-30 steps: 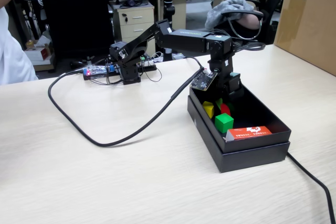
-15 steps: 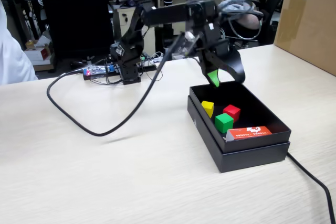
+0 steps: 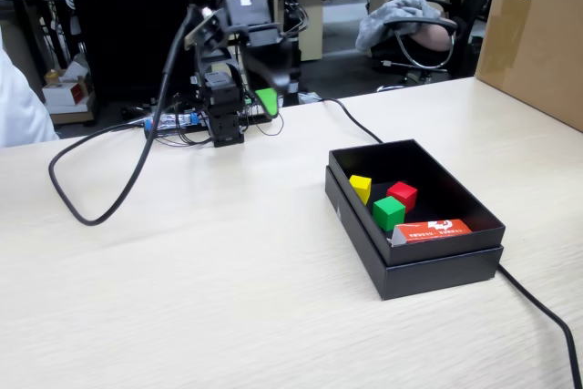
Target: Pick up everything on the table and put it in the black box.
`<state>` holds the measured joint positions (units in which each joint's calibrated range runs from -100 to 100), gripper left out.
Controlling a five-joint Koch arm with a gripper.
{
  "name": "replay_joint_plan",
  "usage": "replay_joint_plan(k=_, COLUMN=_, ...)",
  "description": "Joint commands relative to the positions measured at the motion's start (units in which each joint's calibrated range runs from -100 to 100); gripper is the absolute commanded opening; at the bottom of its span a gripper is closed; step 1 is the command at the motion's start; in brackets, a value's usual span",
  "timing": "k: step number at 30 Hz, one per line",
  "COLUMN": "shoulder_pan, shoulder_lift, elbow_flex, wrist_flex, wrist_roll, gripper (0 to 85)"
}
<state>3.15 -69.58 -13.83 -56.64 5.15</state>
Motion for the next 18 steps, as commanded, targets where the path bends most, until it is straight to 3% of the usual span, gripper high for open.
replay_joint_plan(k=1, shoulder_pan=-1.6, shoulder_lift=-9.0, elbow_flex=-4.6, wrist_flex=6.9, wrist_roll=-0.2, gripper=51.5)
replay_joint_plan(k=12, shoulder_pan=-3.2, shoulder_lift=-23.4, elbow_flex=-28.1, wrist_flex=22.1, wrist_roll=-0.4, gripper=51.5)
replay_joint_plan(k=18, shoulder_pan=-3.8, shoulder_lift=-29.4, elbow_flex=-37.6, wrist_flex=24.1, wrist_roll=-0.3, gripper=51.9)
